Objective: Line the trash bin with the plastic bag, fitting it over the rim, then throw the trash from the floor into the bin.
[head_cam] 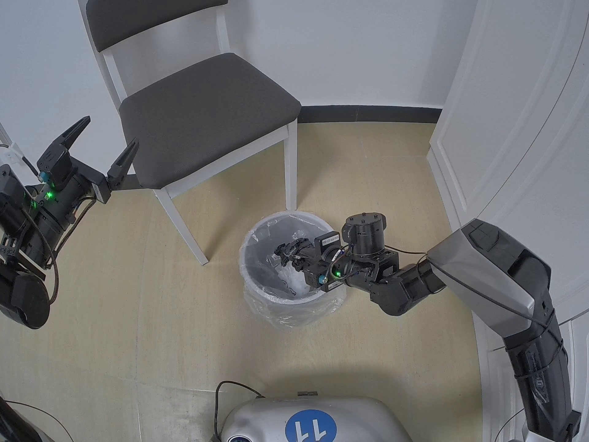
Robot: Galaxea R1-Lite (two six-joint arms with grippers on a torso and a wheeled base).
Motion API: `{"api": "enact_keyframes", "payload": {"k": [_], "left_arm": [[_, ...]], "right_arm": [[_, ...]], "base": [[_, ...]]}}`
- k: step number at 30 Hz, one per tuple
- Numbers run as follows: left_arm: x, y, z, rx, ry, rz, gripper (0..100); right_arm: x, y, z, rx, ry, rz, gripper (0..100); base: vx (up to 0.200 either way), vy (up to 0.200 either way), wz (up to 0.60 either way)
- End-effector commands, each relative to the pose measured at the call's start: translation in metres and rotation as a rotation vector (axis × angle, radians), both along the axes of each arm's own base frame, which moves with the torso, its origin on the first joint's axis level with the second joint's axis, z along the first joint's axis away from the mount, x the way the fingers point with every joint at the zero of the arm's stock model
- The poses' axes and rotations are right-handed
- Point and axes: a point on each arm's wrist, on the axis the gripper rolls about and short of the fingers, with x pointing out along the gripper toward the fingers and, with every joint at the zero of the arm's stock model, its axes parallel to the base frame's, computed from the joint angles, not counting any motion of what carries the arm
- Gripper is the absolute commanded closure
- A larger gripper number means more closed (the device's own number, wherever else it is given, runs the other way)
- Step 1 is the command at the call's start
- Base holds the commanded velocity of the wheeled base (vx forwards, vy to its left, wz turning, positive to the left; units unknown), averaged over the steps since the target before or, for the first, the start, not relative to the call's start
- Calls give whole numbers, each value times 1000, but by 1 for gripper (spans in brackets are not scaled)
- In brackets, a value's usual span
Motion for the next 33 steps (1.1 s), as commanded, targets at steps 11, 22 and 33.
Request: {"api": "enact_keyframes", "payload": {"k": [11,22,33], "left_arm": [[4,-1,-3,4,9,-3,0],[3,5,0,-3,-3,15,0],[2,12,5,-3,-19,41,0]], "right_arm": [[49,-4,-43,13,-15,-39,100],[49,5,-47,15,-15,-21,100],[29,22,25,52,-78,25,100]], "base": [[0,0,0],[0,0,0],[0,0,0]]}}
